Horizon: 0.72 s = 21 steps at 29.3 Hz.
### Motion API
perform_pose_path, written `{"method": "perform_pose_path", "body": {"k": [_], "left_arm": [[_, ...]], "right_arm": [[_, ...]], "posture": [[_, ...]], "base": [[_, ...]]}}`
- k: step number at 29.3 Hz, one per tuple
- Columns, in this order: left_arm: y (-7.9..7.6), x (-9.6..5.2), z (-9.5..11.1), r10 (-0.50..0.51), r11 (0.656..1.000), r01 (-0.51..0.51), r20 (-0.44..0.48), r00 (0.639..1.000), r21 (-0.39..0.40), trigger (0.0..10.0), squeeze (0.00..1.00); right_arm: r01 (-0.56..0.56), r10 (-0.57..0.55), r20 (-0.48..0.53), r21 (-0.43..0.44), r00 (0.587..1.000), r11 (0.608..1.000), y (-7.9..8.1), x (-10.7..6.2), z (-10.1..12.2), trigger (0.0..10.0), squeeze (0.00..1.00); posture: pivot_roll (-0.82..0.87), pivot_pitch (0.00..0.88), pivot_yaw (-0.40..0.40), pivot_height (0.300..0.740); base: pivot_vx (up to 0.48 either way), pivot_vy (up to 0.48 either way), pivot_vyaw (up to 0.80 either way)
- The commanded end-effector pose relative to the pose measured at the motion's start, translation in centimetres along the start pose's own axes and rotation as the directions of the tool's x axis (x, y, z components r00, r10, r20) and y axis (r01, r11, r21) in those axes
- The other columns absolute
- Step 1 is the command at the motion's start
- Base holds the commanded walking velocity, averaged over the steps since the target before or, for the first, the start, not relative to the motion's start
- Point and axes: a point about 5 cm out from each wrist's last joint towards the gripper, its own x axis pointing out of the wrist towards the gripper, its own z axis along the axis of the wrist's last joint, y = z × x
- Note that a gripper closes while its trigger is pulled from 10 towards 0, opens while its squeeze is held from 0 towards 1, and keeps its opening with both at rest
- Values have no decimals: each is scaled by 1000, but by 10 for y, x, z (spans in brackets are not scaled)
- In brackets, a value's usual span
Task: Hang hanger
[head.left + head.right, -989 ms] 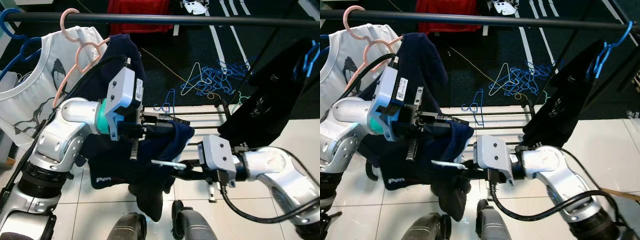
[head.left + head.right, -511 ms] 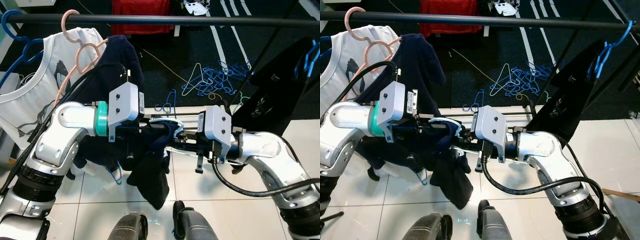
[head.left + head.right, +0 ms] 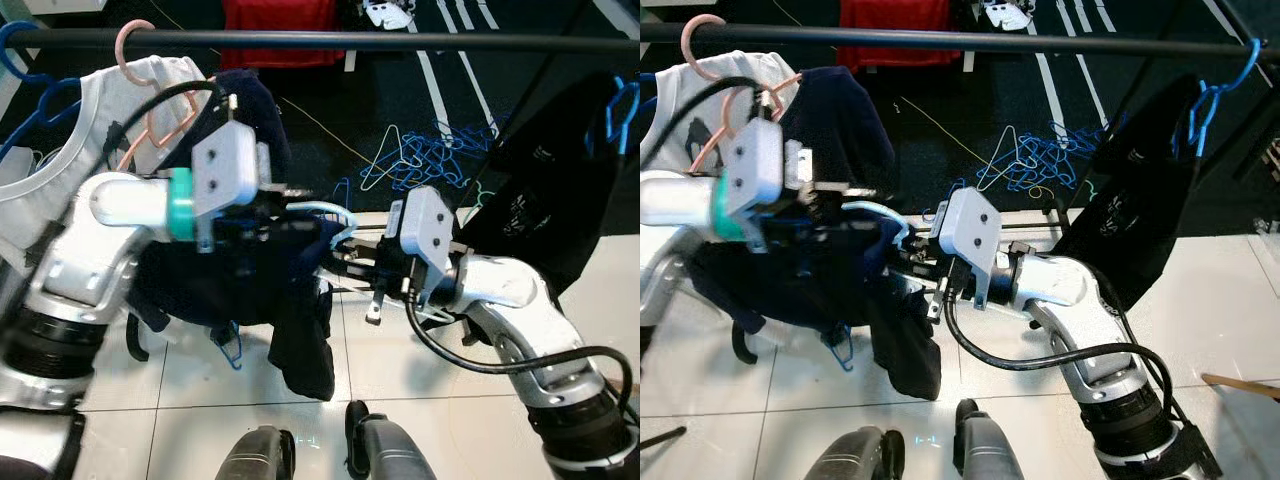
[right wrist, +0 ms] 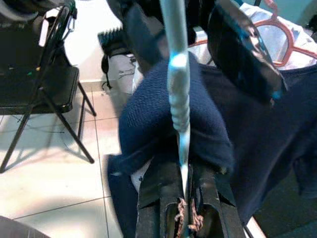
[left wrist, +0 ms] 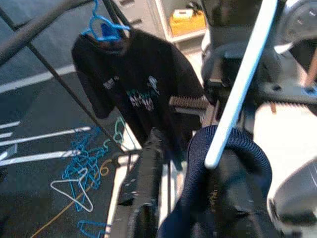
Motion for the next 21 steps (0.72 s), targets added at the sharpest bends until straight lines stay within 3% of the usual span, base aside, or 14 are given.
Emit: {"method": "perform_pose_path", "body": {"k": [1, 4, 7, 15, 16, 21], "left_arm": [[-15, 4, -1, -129, 992, 129, 5, 992, -13, 10000, 1000], [-18, -1, -2, -152, 988, 152, -9, 988, -23, 10000, 1000], [-27, -17, -3, -219, 975, 216, -68, 973, -47, 10000, 1000], [-32, -20, -3, -243, 969, 239, -85, 966, -54, 10000, 1000], [-32, -20, -4, -240, 970, 237, -94, 966, -47, 10000, 27], [-33, -25, -7, -257, 966, 254, -140, 956, -38, 10000, 0]], "right_arm": [[22, -21, 33, -33, 999, 999, -4, -2, 7, 10000, 0], [19, -18, 23, -36, 1000, 999, -4, -4, 6, 10000, 0], [-13, 12, -31, -49, 999, 999, -4, -11, 0, 10000, 0], [-43, 41, -48, -57, 998, 997, -6, -12, -2, 10000, 0], [-47, 44, -45, -59, 998, 997, -6, -11, -2, 10000, 0], [-77, 75, -39, -65, 996, 995, -5, -6, -2, 10000, 0]], "posture": [[-56, 132, 91, 740], [-53, 133, 92, 740], [-43, 134, 86, 740], [-37, 134, 77, 740], [-33, 133, 77, 740], [-27, 133, 77, 740]], "base": [[0, 0, 0], [0, 0, 0], [0, 0, 0], [0, 0, 0], [0, 0, 0], [0, 0, 0]]}}
